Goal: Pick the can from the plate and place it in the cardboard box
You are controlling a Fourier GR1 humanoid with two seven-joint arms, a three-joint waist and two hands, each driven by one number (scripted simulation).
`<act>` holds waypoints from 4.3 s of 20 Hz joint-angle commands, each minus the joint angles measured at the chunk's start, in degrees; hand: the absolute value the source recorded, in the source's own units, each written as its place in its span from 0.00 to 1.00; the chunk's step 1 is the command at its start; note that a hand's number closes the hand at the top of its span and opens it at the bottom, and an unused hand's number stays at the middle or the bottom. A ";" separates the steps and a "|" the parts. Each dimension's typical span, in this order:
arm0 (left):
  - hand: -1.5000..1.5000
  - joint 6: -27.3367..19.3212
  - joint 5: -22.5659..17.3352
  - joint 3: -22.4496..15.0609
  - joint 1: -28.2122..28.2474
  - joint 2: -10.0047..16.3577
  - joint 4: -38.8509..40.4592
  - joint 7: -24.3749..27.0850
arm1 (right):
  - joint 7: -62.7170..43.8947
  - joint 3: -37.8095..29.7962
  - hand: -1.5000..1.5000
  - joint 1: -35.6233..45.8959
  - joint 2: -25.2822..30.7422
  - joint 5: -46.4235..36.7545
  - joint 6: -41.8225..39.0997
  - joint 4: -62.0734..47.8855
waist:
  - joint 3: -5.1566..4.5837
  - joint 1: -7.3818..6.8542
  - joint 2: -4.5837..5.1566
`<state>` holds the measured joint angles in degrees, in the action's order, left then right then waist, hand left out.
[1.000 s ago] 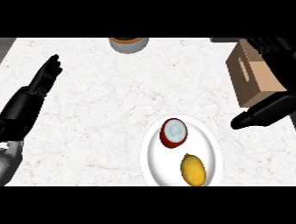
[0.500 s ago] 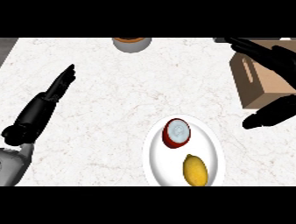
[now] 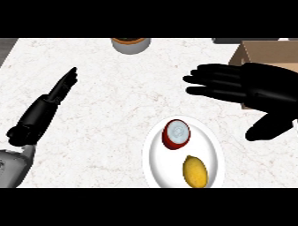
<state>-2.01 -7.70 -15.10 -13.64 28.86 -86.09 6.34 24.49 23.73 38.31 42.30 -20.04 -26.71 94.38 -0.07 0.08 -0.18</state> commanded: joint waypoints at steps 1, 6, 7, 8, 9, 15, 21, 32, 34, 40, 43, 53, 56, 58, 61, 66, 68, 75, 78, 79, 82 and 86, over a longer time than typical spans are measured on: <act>0.50 0.30 0.50 0.94 -1.09 -0.42 0.57 0.18 | -9.48 7.10 0.00 1.25 -2.58 -6.22 -3.49 7.59 | -0.03 0.11 -0.12; 0.50 0.34 1.11 2.31 1.42 -0.12 -1.44 -0.70 | -22.47 9.83 0.00 -3.42 -4.53 -10.74 -7.06 18.60 | 0.01 0.31 -0.24; 0.50 -0.79 2.27 0.53 0.75 -1.94 -3.76 -3.98 | -21.38 10.68 0.00 -3.27 -5.30 -13.40 -6.80 16.74 | 0.05 -0.05 -0.08; 0.50 0.33 2.28 1.48 2.50 -1.20 -2.36 -0.54 | -23.98 9.05 0.00 -4.23 -3.31 -11.76 -10.13 21.63 | 0.03 0.33 -0.16; 0.50 1.61 1.57 2.22 2.71 -1.26 -1.98 0.14 | -26.95 11.18 0.00 -3.44 -7.70 -13.32 -10.76 19.34 | 0.02 -0.09 -0.01; 0.50 1.19 4.27 2.93 1.33 -3.42 -4.63 -4.72 | -30.79 12.26 0.00 -9.33 -10.78 -17.68 -14.95 21.77 | 0.07 -0.03 0.08; 0.50 3.81 5.74 4.62 2.78 -5.27 -3.26 -0.76 | -30.41 13.81 0.00 -11.82 -13.39 -25.88 -14.98 21.76 | 0.07 -0.18 0.12; 0.50 7.98 8.70 7.43 1.66 -8.00 1.33 1.18 | -23.75 11.17 0.00 -8.39 -19.63 -35.48 -13.80 11.07 | 0.07 -0.19 0.19; 0.50 8.00 8.46 8.66 2.43 -7.80 -1.39 -0.69 | -24.29 15.73 0.00 -13.30 -20.21 -41.09 -7.75 9.63 | 0.08 -0.22 0.17; 0.50 9.01 9.87 10.34 -0.13 -9.85 -1.92 -3.41 | -22.85 13.74 0.00 -12.44 -25.04 -45.41 -8.55 5.96 | 0.07 -0.12 0.17; 0.50 9.25 11.40 10.45 3.36 -10.23 -3.41 -1.73 | -19.58 13.22 0.00 -13.35 -26.15 -45.84 -7.52 3.67 | 0.07 -0.24 0.17; 0.50 12.91 11.32 14.02 0.90 -10.48 -1.15 -1.80 | -14.25 11.55 0.00 -15.78 -25.55 -53.80 0.56 -5.58 | 0.08 -0.19 0.22; 0.50 13.08 11.60 14.08 -1.40 -12.11 -3.01 -5.88 | -15.54 10.59 0.00 -12.84 -30.79 -55.76 -2.20 -7.65 | 0.08 -0.22 0.20; 0.50 13.81 12.89 14.76 3.19 -12.05 -2.71 -0.01 | -12.51 8.76 0.00 -14.21 -29.34 -56.05 -1.60 -6.95 | 0.07 -0.22 0.18; 0.50 13.16 13.69 14.86 -2.44 -13.14 0.74 -3.11 | -11.77 6.84 0.00 -13.08 -31.10 -55.59 -2.01 -10.69 | 0.07 -0.07 0.23; 0.50 13.90 13.66 15.96 -1.46 -13.03 0.79 -1.80 | -3.93 9.52 1.00 -13.07 -29.14 -57.44 4.81 -13.48 | 0.08 -0.09 0.30; 0.50 14.91 13.24 16.03 0.61 -12.69 -1.60 -2.87 | -5.06 10.44 1.00 -12.41 -34.01 -58.32 6.45 -15.28 | 0.08 -0.34 0.23; 0.50 14.30 14.47 15.09 -0.38 -15.09 -5.68 -7.11 | 1.13 7.49 1.00 -13.28 -32.98 -60.36 14.39 -15.11 | 0.08 -0.18 0.13; 0.50 13.69 16.04 14.27 2.44 -15.54 -6.78 -5.74 | 2.22 8.19 1.00 -14.59 -34.06 -60.78 17.86 -12.97 | 0.09 -0.22 0.08; 0.50 13.30 15.97 14.52 0.73 -16.37 -3.64 -4.76 | 3.09 7.03 1.00 -13.87 -35.10 -59.84 20.35 -14.29 | 0.09 -0.14 0.17; 0.50 15.07 13.94 17.38 1.02 -13.64 -3.48 -3.99 | 16.67 4.36 1.00 -26.20 -22.76 -49.99 22.32 -7.17 | 0.13 0.96 0.04; 0.50 14.01 14.53 18.85 2.33 -12.84 -2.49 -2.87 | 31.49 -1.62 1.00 -33.64 -10.41 -38.05 19.36 -0.75 | 0.13 3.21 -0.15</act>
<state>12.27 7.12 1.97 -10.94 15.03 -89.33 3.36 44.40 25.97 11.95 22.45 -66.71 -6.85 89.00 -0.03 1.70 -0.44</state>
